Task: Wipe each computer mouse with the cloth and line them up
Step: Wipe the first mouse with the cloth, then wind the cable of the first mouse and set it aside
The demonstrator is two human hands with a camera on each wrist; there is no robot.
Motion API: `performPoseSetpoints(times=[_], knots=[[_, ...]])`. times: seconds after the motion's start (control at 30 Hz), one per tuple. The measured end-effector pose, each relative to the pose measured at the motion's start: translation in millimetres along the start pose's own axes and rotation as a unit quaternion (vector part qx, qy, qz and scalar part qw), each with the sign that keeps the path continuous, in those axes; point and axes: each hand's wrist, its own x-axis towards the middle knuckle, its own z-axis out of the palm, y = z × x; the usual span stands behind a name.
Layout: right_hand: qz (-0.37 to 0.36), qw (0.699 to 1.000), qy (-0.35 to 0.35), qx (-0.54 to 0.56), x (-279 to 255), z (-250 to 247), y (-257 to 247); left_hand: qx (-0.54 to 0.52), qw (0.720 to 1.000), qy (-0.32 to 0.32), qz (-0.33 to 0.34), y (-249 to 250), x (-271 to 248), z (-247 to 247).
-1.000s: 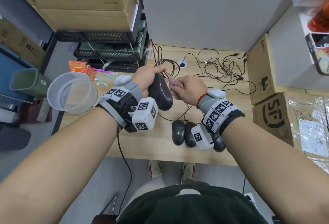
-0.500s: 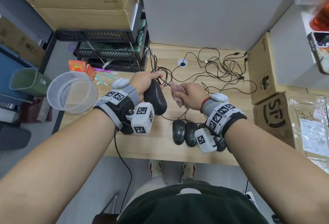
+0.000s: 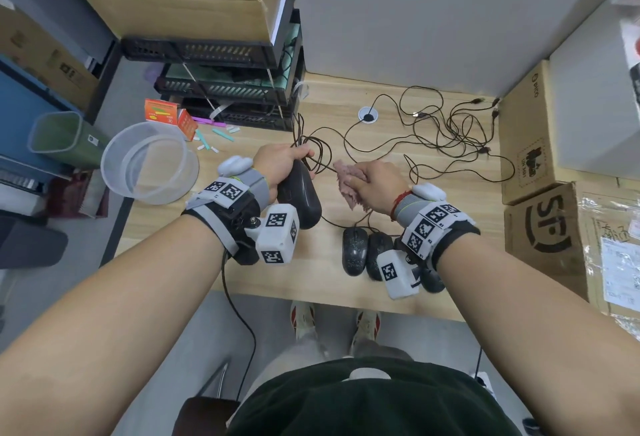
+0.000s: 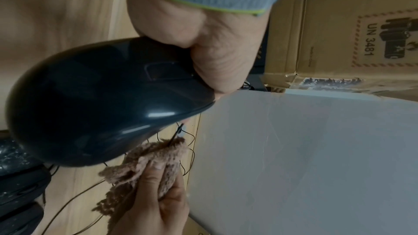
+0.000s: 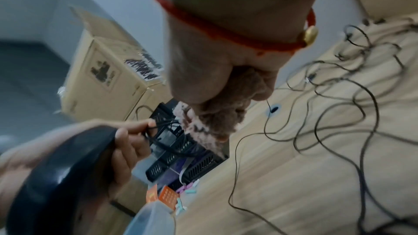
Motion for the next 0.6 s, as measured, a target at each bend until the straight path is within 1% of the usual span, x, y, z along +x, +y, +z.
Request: performPoseSetpoints(times=[0.07, 0.1, 0.17, 0.2, 0.23, 0.27, 0.3, 0.37, 0.43, 0.53, 0.6], knots=[[0.006, 0.995, 0.005, 0.101, 2.3, 9.7, 1.3, 0.0, 1.0, 0.01, -0.006, -7.6, 1.2, -6.5], [0.012, 0.986, 0.005, 0.169, 1.0, 11.8, -0.2, 0.001, 1.0, 0.013, -0.007, -10.2, 0.3, -7.9], [0.028, 0.952, -0.007, 0.304, 1.5, 19.8, -3.6, -0.004, 1.0, 0.023, -0.009, -17.2, -0.3, -14.4], [0.031, 0.935, -0.014, 0.353, 1.9, 23.9, -6.1, -0.005, 1.0, 0.027, -0.011, -20.9, -0.2, -18.5], [0.038, 0.925, -0.014, 0.378, 2.5, 28.1, -8.8, -0.002, 0.999, 0.029, -0.015, -24.6, -0.5, -22.2], [0.044, 0.917, -0.011, 0.397, 3.8, 33.8, -10.2, 0.0, 0.999, 0.032, -0.019, -28.6, -0.7, -26.1], [0.053, 0.914, -0.005, 0.402, 5.0, 38.8, -12.2, 0.0, 0.999, 0.034, -0.023, -32.4, -1.6, -30.4], [0.069, 0.92, 0.019, 0.384, 7.1, 47.4, -15.1, -0.004, 0.999, 0.039, -0.028, -39.2, -1.3, -37.3], [0.085, 0.912, 0.037, 0.4, 6.9, 53.1, -20.4, -0.011, 0.998, 0.04, -0.038, -44.0, -2.1, -40.1], [0.136, 0.888, 0.071, 0.434, 11.2, 63.9, -16.3, -0.036, 0.996, 0.055, -0.057, -48.8, -3.7, -46.6], [0.177, 0.89, 0.101, 0.407, 12.5, 69.0, -4.3, -0.039, 0.994, 0.077, -0.07, -54.1, -1.8, -58.5]])
